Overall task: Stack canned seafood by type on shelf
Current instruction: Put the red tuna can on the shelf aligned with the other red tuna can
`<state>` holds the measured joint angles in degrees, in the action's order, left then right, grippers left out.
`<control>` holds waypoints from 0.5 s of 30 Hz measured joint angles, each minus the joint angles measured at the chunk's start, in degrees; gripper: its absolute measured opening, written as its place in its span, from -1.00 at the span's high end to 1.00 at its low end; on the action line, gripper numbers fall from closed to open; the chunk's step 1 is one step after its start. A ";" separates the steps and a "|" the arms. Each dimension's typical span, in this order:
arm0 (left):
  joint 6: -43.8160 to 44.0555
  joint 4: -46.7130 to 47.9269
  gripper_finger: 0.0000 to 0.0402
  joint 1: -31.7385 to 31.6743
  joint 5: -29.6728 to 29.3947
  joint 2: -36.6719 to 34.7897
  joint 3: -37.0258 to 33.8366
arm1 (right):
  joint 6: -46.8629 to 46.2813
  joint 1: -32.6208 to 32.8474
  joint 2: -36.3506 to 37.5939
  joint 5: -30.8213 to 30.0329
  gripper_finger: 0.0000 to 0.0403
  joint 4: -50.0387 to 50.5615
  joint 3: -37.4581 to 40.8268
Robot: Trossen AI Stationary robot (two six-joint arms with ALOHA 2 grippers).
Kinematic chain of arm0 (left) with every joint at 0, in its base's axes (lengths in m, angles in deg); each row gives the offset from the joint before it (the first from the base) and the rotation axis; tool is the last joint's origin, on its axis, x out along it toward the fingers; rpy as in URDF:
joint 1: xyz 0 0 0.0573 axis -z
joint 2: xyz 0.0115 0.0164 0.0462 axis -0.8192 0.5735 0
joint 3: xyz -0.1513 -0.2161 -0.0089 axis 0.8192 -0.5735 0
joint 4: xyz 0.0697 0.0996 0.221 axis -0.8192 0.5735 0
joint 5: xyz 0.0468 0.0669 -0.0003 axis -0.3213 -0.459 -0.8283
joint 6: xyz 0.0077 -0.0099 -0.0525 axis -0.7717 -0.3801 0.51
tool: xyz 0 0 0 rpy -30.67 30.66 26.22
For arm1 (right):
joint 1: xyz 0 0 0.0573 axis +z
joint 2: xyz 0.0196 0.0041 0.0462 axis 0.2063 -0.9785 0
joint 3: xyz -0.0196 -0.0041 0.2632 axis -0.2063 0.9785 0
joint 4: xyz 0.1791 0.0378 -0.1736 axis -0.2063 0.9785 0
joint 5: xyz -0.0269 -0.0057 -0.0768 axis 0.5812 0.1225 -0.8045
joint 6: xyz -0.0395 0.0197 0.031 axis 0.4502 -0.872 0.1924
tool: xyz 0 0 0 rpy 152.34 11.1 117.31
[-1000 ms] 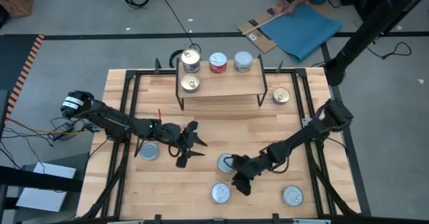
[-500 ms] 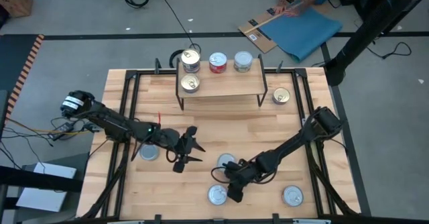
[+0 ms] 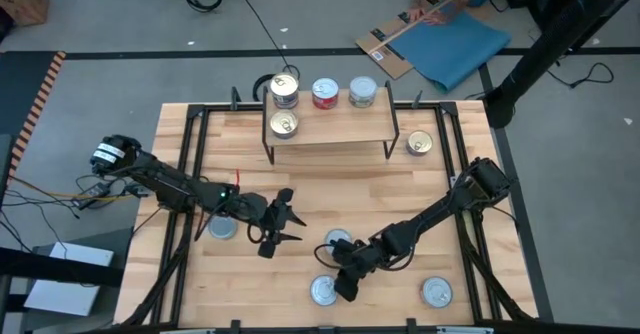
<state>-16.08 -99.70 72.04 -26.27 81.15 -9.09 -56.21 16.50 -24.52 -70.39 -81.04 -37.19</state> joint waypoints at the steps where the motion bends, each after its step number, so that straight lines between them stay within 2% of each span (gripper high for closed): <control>1: 0.02 0.04 0.07 0.00 0.00 0.00 0.00 | 0.02 -0.04 -0.03 0.00 0.29 0.07 0.00; 15: 0.06 0.15 0.07 0.00 0.02 0.00 0.00 | 2.66 -0.38 -0.33 0.44 0.29 0.00 0.56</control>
<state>-16.02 -99.54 72.04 -26.25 81.15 -9.09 -53.55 16.12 -24.85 -69.95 -81.04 -36.63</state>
